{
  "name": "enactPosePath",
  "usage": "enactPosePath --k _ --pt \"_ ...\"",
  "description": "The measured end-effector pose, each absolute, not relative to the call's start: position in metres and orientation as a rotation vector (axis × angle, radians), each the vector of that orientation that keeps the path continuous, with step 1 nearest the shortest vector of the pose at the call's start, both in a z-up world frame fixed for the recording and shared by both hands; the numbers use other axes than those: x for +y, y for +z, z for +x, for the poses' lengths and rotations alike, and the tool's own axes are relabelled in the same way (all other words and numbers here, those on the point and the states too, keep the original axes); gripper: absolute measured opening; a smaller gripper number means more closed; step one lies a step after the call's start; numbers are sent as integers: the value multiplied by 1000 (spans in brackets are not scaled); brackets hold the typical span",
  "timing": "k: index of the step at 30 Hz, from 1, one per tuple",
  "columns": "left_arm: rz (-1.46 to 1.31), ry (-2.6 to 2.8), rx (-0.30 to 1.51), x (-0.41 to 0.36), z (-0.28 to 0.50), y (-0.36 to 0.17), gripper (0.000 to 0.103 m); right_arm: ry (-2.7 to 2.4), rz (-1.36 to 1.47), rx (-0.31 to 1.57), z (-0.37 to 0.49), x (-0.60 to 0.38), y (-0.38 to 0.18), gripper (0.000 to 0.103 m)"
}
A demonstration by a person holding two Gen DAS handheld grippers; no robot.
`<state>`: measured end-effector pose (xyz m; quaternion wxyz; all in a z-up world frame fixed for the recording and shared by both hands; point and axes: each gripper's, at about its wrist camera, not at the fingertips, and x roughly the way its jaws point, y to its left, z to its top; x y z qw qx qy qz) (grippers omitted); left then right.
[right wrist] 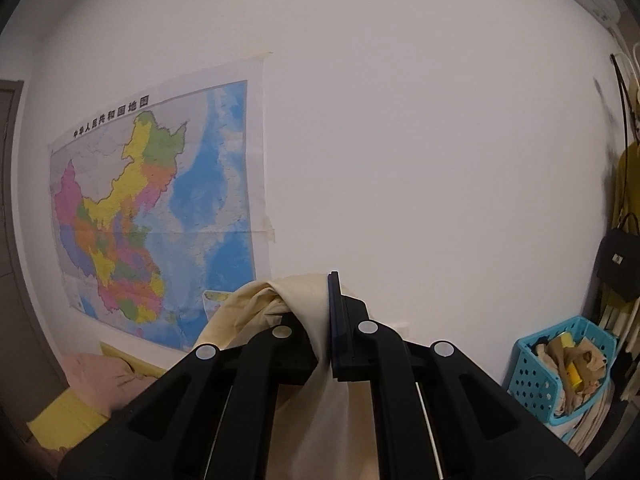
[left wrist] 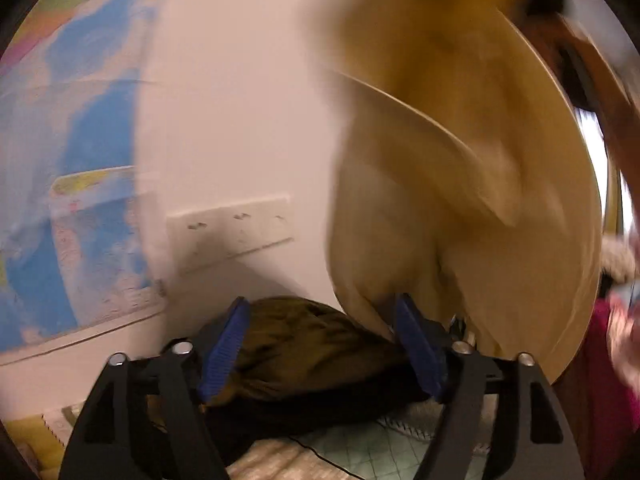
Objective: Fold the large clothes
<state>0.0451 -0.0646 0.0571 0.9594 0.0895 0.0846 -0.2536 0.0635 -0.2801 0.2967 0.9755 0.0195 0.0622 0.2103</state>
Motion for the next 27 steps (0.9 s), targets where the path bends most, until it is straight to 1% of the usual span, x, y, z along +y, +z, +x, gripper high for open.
enactPosePath --k 2,4,7,8,9,10,11,12,15,17,20,23,25,27 --pt "234 -488 170 -89 51 50 85 435 37 126 57 -280 297 4" --pt "242 -461 175 -109 72 55 85 433 36 124 51 -281 296 4" --pt "207 -421 160 -118 110 65 85 432 53 121 46 -290 293 5" --pt "192 -442 155 -113 110 67 84 430 58 121 46 -291 293 5" --pt "184 -467 149 -114 117 72 72 433 65 120 44 -294 291 5" --pt "183 -479 146 -114 123 75 56 435 64 122 43 -298 290 5" --pt "192 -516 152 -118 127 79 14 426 65 122 42 -301 289 5" --pt "201 -529 164 -122 131 82 3 424 68 127 42 -303 288 5" --pt "176 -490 139 -120 129 96 2 412 84 120 33 -316 290 5" --pt "131 -478 110 -107 121 114 2 413 93 98 19 -323 298 5" --pt "43 -464 52 -77 100 159 2 421 88 36 -16 -328 316 4" --pt "2 -415 -38 -44 63 204 2 462 74 -36 -61 -326 340 4" --pt "-22 -377 -111 -11 24 239 2 484 59 -72 -90 -323 355 4" --pt "-3 -322 -147 12 -13 263 3 512 54 -94 -117 -320 363 4"
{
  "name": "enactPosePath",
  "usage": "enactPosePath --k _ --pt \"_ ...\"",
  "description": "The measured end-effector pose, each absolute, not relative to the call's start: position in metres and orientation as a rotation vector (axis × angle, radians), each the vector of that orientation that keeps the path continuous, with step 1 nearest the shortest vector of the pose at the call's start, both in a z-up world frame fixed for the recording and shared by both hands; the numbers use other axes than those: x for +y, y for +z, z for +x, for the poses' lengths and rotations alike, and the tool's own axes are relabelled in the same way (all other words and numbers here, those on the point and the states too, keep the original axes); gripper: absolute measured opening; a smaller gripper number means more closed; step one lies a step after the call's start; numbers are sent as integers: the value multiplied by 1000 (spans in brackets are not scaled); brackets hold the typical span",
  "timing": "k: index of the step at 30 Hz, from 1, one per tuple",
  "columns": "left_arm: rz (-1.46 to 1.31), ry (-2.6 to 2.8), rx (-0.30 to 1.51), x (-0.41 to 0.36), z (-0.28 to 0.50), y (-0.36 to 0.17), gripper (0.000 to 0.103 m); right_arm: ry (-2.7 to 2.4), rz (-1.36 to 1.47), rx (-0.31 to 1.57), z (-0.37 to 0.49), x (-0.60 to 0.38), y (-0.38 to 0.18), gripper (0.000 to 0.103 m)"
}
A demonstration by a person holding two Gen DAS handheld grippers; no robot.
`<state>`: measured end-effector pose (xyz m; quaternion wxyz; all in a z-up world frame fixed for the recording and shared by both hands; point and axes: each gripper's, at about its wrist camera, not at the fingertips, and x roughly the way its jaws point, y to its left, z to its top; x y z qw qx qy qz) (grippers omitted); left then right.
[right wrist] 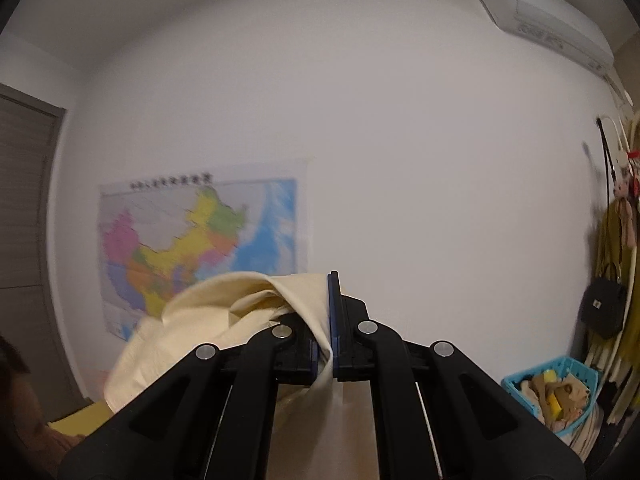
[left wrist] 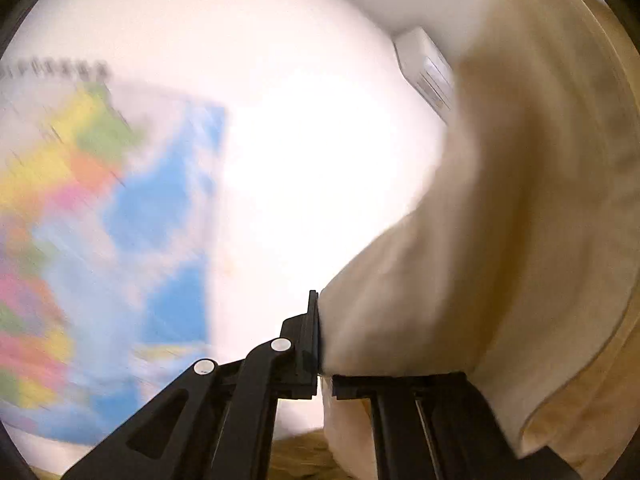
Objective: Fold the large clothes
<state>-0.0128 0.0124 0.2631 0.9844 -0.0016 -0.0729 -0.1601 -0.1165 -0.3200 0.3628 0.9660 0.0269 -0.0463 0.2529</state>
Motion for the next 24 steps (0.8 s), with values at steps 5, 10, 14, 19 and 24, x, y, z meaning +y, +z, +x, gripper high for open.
enactPosePath --k 5,10,14,19,24 --pt "107 -170 -186 55 -107 286 3 622 62 -85 -151 -304 347 4" --pt "153 -36 -146 93 -191 289 3 817 88 -56 -163 -271 318 4" --pt "208 85 -119 109 -225 292 3 960 121 -24 -149 -243 303 4" --pt "281 246 1 124 -214 269 3 1091 201 175 -60 -181 268 5" --pt "139 333 366 205 -85 178 3 1081 240 524 71 -78 174 5"
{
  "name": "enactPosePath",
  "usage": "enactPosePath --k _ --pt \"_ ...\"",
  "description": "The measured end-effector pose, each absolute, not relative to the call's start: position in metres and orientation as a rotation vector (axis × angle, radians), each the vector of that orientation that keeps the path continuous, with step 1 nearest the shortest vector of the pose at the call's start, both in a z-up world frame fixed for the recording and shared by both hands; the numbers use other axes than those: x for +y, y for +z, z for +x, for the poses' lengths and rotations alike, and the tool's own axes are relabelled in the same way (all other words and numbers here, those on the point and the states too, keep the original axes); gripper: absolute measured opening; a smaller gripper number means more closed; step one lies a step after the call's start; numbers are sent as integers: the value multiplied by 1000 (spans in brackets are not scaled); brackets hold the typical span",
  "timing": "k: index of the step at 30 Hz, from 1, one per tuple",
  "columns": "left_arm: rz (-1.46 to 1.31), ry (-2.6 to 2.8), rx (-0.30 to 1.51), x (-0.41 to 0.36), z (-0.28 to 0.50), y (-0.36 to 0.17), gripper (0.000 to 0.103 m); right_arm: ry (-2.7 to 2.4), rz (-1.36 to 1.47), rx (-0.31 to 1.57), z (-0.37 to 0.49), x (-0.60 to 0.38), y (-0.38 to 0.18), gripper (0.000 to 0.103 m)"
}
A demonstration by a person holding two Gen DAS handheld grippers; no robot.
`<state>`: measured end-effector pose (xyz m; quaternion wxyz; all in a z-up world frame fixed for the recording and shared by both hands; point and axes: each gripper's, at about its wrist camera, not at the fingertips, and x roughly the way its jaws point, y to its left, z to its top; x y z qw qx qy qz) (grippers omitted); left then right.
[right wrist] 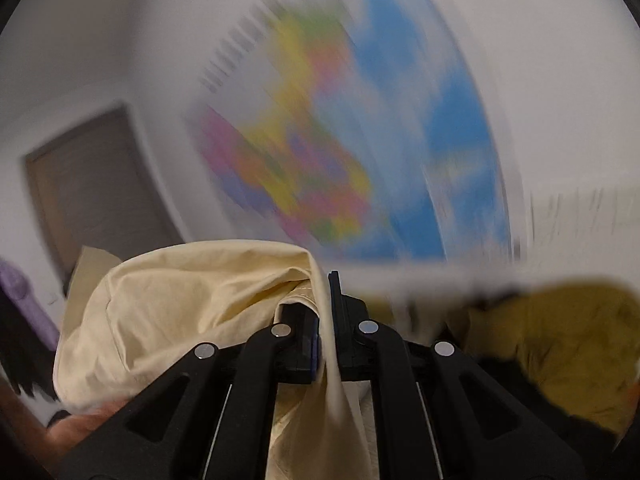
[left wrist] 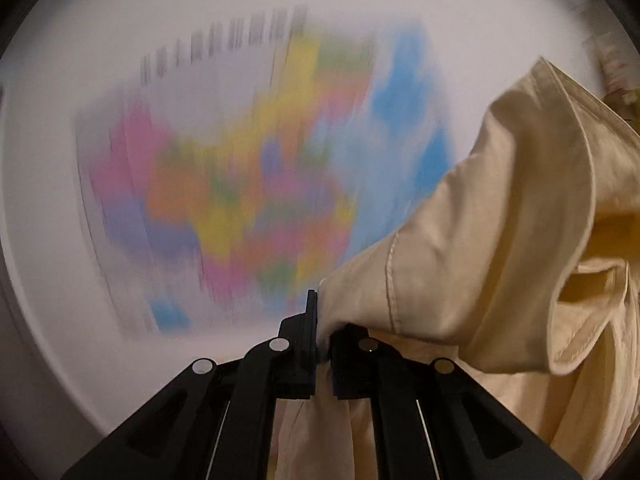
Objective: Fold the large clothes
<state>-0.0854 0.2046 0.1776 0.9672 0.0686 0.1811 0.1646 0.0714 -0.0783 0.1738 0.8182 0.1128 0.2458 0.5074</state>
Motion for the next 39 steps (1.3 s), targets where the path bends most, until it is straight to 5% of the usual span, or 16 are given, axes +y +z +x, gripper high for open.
enactPosePath --k 4,9,11,13,15,19,24,27,28,29,30,32,39 --pt "59 435 639 266 17 66 3 969 230 826 164 5 62 5" --pt "-10 451 847 311 94 -2 4 865 149 990 217 55 -5 6" --pt "-112 436 889 324 103 -7 9 811 120 1007 228 60 -9 16" --pt "-149 410 929 336 109 -9 14 729 86 1017 236 60 -10 46" --pt "-149 430 931 340 102 -8 39 660 22 970 234 57 -1 57" --pt "-118 336 830 334 69 14 57 713 -87 789 164 38 45 92" --pt "8 200 756 304 40 27 75 923 -222 788 51 30 47 97" --pt "64 163 757 284 40 23 76 909 -366 898 7 51 0 97" --pt "70 146 756 280 40 19 76 905 -379 932 4 58 -14 86" --pt "70 142 757 276 40 17 76 899 -392 972 2 63 -30 69" --pt "67 142 763 272 42 15 76 923 -379 1001 3 64 -39 32" --pt "61 125 770 263 44 17 76 929 -329 1007 9 56 -36 8" --pt "66 87 765 252 53 20 77 716 -257 777 48 -53 100 5"
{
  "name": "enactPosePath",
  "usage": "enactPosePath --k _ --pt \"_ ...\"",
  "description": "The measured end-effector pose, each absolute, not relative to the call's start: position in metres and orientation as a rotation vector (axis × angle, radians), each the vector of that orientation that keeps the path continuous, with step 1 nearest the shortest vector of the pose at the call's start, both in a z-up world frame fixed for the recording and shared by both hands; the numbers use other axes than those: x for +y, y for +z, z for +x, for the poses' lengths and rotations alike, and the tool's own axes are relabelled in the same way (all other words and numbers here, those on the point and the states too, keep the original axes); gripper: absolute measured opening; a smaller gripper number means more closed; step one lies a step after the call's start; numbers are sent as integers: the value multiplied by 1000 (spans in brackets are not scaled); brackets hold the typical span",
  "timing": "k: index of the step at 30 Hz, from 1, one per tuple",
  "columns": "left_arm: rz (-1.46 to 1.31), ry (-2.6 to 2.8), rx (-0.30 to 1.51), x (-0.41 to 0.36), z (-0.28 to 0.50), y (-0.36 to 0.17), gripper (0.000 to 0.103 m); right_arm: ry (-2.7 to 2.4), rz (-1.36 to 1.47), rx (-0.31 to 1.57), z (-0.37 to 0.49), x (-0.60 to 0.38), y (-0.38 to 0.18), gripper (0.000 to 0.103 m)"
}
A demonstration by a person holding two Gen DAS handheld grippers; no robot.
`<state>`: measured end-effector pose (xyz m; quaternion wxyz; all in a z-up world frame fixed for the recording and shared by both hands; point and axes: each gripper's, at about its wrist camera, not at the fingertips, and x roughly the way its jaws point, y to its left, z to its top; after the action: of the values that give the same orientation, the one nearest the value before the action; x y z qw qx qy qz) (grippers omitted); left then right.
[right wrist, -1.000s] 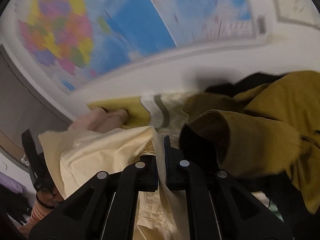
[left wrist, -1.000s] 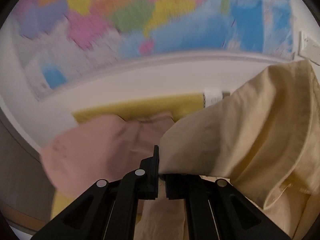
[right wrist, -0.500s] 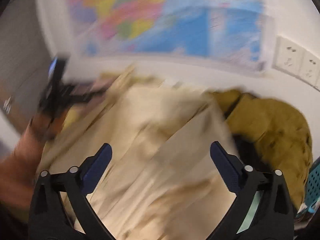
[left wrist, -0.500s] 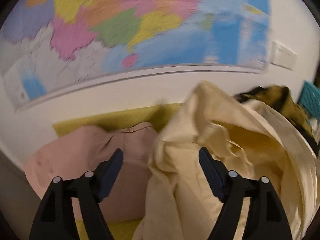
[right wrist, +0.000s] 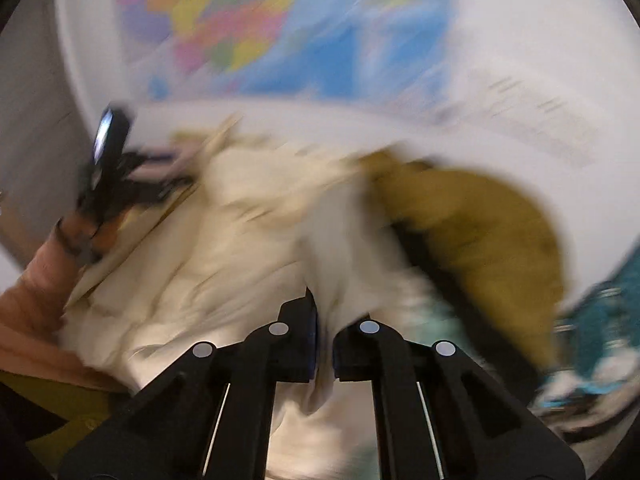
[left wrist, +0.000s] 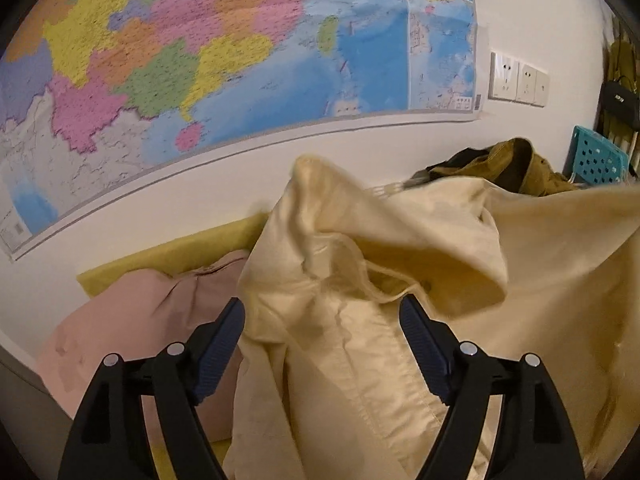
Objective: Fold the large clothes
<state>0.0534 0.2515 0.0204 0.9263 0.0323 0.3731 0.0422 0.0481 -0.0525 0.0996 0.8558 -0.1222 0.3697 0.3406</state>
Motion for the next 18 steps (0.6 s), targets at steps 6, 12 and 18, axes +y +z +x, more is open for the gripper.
enactPosePath --k 6,12,18 --pt "127 68 764 212 97 15 83 523 -286 848 122 -124 105 7" --pt "138 129 787 226 110 10 83 283 -294 1111 179 -156 -20 44" --pt "127 186 759 279 70 22 91 391 -348 712 112 -121 65 84"
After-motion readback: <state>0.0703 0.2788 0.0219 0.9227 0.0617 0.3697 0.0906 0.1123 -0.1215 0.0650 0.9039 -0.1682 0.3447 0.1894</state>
